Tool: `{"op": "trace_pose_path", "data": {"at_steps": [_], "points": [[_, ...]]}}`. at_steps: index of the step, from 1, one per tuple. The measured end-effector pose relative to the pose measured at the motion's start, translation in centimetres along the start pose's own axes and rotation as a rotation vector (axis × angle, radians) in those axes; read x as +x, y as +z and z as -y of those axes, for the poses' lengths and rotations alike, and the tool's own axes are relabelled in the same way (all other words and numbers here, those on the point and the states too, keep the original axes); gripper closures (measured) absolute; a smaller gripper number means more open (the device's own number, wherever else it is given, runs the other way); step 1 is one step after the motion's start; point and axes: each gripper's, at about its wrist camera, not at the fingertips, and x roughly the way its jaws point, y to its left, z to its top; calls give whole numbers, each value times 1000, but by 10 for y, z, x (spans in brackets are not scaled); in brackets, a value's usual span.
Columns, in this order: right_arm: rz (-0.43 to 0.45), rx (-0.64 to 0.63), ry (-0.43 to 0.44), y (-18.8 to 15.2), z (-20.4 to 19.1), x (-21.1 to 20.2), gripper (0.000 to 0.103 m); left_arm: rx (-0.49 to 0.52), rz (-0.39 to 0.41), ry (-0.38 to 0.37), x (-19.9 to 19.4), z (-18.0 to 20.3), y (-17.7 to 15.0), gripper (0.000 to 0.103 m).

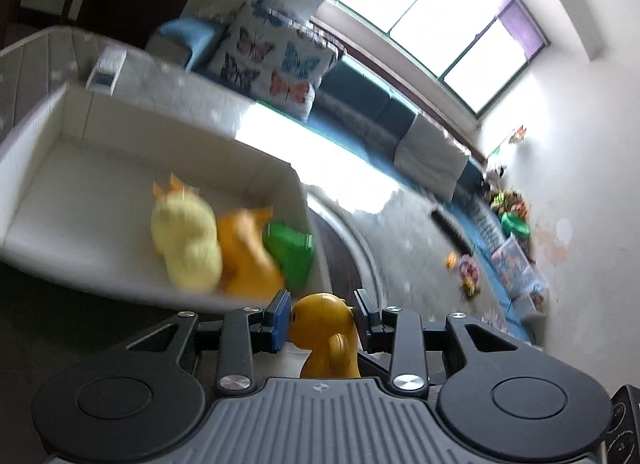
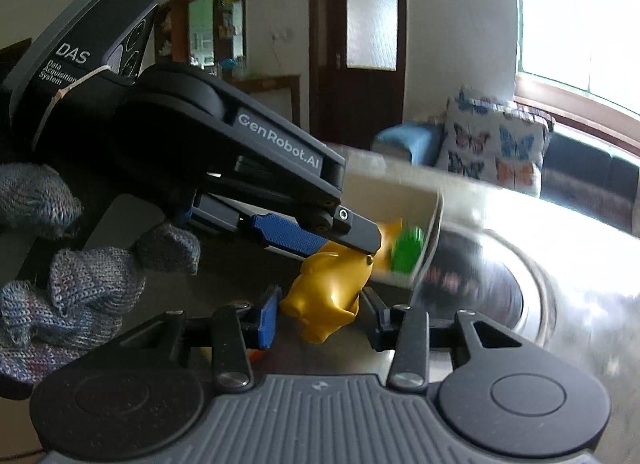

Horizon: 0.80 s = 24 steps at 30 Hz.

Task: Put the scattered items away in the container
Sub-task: 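Lift the yellow rubber duck with the left gripper over the box, then lower the duck into the box and open the left gripper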

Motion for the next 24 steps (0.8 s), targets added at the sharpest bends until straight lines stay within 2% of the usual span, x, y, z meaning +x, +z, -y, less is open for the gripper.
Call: {"op": "trace_pose_path", "data": {"at_steps": [5,9,17,24], "points": [[29,-20,10,28,12,25,61,-11,52,7,7,-6,30,66],[26,-29,19,38,17,49,61,-29,54,23,23,-19,48,66],[-26,7,56,34,26,90,61,-69,26,51,44,-48,51,66],[-52,16,70,26,30,101,60,-77,6,67,52,-58,44,69]]}}
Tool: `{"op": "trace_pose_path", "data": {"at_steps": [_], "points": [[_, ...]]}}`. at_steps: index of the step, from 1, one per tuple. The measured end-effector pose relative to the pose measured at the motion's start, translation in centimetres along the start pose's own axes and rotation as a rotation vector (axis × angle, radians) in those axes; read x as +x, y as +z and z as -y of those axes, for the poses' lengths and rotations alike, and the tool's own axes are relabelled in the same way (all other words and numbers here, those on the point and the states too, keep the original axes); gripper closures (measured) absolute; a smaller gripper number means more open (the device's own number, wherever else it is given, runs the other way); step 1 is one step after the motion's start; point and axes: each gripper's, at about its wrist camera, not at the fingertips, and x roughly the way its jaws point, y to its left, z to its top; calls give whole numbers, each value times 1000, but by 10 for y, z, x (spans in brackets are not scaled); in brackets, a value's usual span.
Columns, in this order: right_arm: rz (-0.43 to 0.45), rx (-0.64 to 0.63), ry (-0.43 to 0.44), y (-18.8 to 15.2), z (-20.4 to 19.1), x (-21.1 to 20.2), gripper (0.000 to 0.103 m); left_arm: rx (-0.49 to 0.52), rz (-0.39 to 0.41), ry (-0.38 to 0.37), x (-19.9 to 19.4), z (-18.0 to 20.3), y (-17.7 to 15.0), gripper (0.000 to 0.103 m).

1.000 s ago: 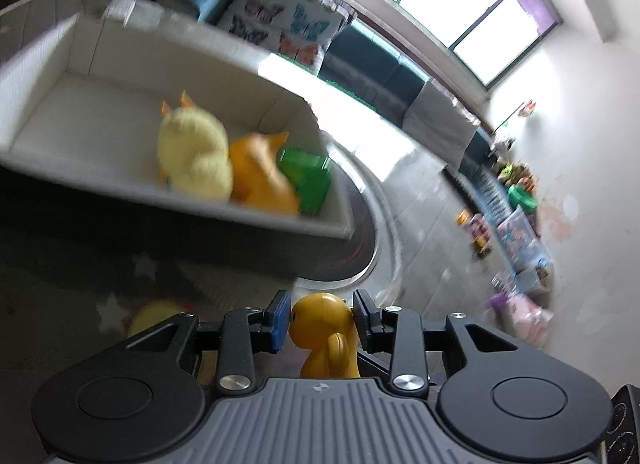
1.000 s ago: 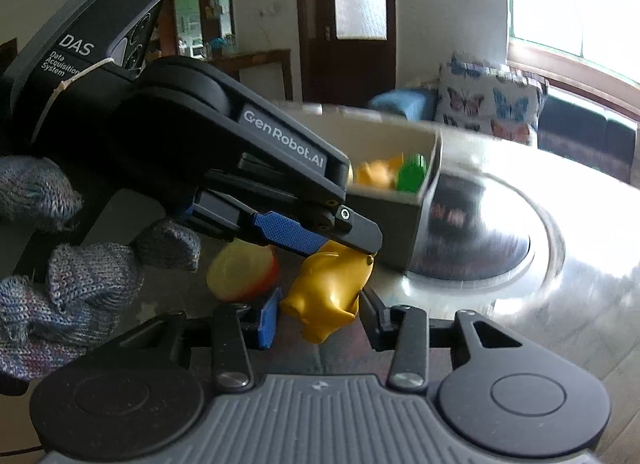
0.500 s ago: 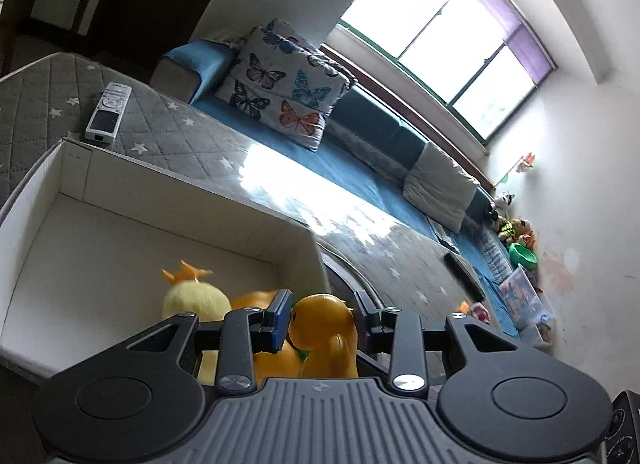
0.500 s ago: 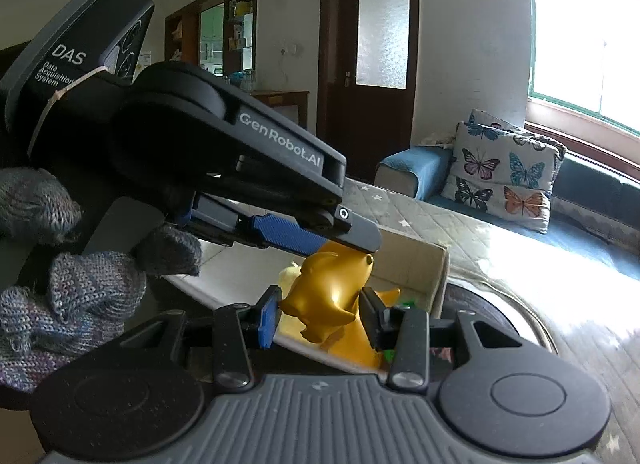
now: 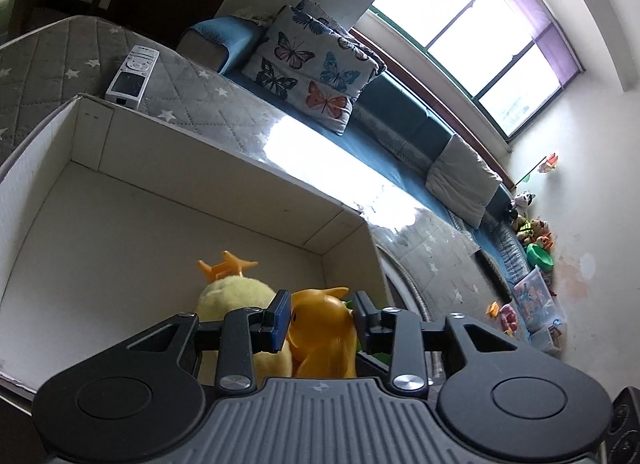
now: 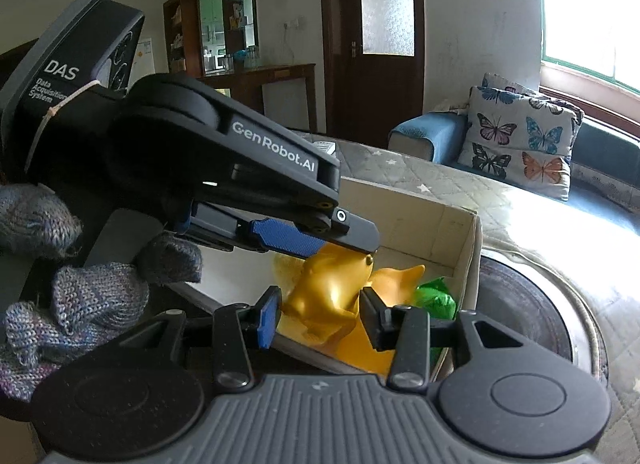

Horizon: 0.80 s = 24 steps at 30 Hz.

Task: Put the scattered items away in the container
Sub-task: 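Lower the duck into the box and open the left gripper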

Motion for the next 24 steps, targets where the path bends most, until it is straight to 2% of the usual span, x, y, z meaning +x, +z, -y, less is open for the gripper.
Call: {"op": "trace_pose_path", "data": {"at_steps": [8,12,20,24], "points": [[25,-11,-8,-3,-6,-16,58,10,6,3,-10,2,-6,69],[45,-12,-12,-6,-10,-26,53,26,17,1,-20,7,-11,69],[58,-4,-2,-23,-24,-51,49,68,40,8,-47,14,-28,69],[46,-9,5,-36,-34,-60,42,78,50,17,-62,12,-39,69]]}}
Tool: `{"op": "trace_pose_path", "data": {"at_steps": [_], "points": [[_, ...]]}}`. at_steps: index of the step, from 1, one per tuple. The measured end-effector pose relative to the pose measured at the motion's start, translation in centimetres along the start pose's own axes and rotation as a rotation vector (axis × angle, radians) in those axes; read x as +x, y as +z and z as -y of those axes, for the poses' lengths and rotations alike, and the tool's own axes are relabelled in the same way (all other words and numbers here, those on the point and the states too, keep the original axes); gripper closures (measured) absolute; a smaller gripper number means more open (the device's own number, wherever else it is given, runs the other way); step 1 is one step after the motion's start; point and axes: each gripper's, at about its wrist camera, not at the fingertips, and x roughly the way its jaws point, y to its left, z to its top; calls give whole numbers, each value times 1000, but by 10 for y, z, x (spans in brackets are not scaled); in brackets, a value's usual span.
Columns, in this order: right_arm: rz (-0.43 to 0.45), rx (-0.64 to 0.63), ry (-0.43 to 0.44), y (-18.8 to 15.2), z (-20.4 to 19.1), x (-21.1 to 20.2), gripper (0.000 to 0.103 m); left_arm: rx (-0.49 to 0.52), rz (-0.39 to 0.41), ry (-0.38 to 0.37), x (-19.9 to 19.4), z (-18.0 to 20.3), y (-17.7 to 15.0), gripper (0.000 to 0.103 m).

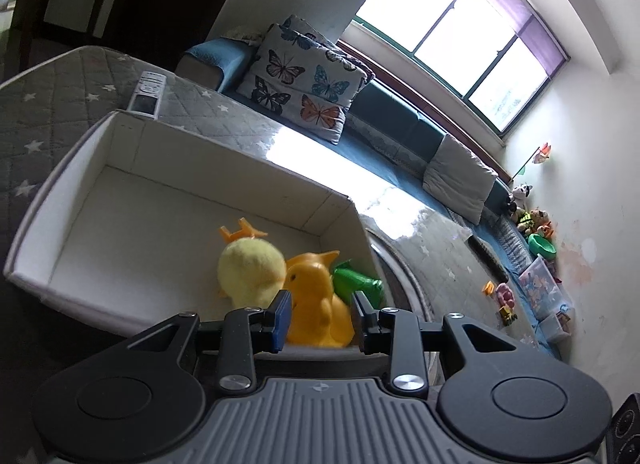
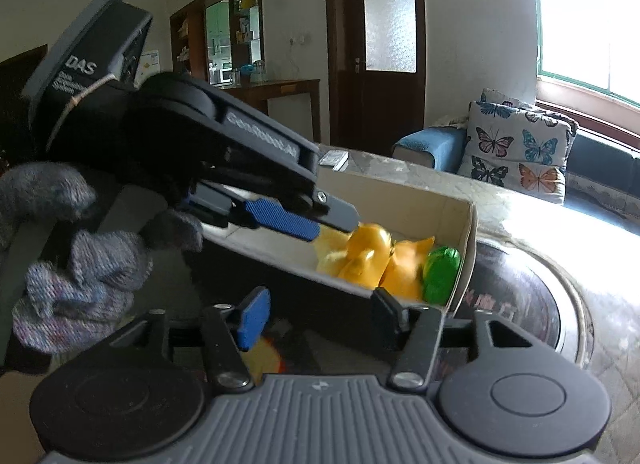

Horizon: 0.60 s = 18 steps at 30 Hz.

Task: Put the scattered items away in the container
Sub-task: 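Lower the duck into the box and open the left gripper, then close the left gripper on the red-rimmed apple slice toy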

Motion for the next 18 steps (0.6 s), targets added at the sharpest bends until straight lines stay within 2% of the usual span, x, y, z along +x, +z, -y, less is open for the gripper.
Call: {"op": "trace_pose_path", "data": {"at_steps": [5,11,14,18], "points": [[-25,-1,14,-14,-12,-5,41,1,11,17,-18,-4,-15,69],[-38,1,32,-22,-25,-4,35,-7,4,39,-33,-16,-34,69],[-50,-5,42,-25,-31,-2,31,-23,-7,48,-35,-25,-42,69],[-69,-29,43,-31,-42,4,30,-48,-33,60,-31,-36,-48,69]]}}
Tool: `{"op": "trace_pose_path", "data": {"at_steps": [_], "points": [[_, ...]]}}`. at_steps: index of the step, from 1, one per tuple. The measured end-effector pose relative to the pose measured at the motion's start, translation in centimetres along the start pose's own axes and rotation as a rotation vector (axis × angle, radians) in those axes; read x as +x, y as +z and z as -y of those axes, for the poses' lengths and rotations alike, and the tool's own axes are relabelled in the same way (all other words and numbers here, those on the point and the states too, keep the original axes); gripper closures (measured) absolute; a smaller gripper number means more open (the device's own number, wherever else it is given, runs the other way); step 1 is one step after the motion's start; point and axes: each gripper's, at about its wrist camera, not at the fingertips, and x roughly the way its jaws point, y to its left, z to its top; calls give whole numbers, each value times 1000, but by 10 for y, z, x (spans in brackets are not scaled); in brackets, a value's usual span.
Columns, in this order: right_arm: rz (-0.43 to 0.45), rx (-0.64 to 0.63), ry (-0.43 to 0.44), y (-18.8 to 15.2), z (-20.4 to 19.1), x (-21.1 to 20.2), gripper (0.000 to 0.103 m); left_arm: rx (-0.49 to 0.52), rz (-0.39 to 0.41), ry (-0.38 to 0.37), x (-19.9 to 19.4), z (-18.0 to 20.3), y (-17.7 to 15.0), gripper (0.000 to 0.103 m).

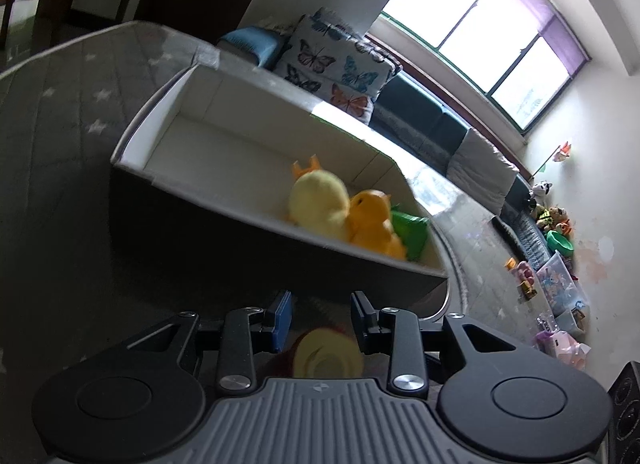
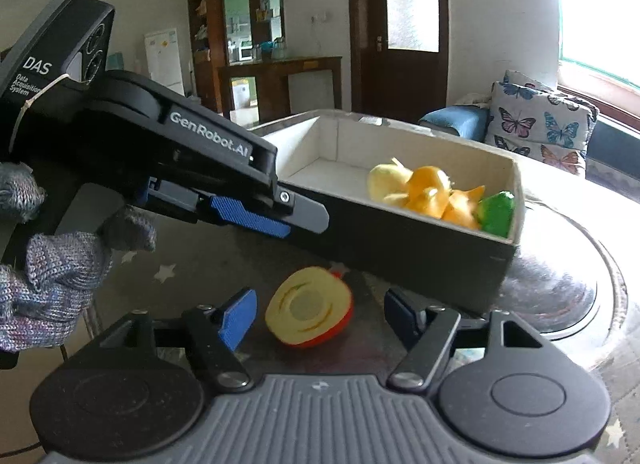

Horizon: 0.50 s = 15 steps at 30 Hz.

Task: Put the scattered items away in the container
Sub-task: 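Close the left gripper on the red-rimmed apple slice toy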

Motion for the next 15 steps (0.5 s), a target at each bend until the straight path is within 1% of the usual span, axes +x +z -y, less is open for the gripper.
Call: {"op": "trace_pose_path", "data": {"at_steps": [5,9,15], "points": [[-21,-13,-5,-4,-7,9,30,-14,-23,-10,5,-8,-6,68],[-32,-18,-16,-7,-9,14,30,-28,-38,-33,9,-13,-8,68],[-42,-32,-26,-8,-14,21,33,-39,-55,-58,11,-18,-12,67]]}}
